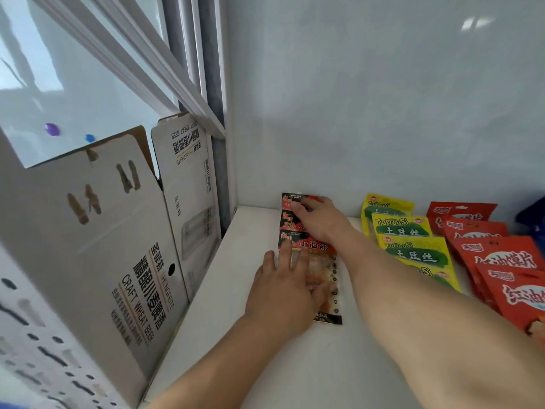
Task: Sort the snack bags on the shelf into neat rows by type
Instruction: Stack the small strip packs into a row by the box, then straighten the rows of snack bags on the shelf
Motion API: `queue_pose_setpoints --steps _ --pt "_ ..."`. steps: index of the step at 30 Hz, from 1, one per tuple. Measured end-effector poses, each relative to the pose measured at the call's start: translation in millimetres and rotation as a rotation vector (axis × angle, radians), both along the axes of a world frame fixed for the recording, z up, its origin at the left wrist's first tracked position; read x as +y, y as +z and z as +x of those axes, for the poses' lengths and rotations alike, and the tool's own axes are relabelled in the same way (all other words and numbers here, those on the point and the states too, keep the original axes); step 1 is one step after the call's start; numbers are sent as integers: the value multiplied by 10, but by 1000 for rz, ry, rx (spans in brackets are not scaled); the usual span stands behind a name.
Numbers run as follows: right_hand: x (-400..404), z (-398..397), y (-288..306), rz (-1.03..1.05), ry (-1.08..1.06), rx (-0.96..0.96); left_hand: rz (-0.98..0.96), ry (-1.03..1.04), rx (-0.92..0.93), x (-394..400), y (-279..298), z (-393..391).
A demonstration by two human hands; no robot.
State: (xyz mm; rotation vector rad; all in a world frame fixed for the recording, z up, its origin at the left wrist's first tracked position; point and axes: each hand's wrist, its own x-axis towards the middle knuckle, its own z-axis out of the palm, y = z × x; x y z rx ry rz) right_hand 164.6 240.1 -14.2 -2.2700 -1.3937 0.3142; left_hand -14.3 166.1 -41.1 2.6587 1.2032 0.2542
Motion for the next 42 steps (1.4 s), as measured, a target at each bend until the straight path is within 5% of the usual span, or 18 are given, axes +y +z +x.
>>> queue_pose_setpoints --steps 18,22,33,39,42 --pt "-44 -102 -59 -91 -58 -177 14 -9 24 35 -71 24" --pt "-112 -197 90 32 -74 -306 -18 2 -6 24 -38 7" --pt "-1182 62 543 174 -57 -273 75 77 23 -8 89 -10" --pt "-2012 393 294 353 -189 -141 262 124 -335 -274 167 109" --pt "-2285 495 72 423 -259 -37 15 14 -502 -711 215 403"
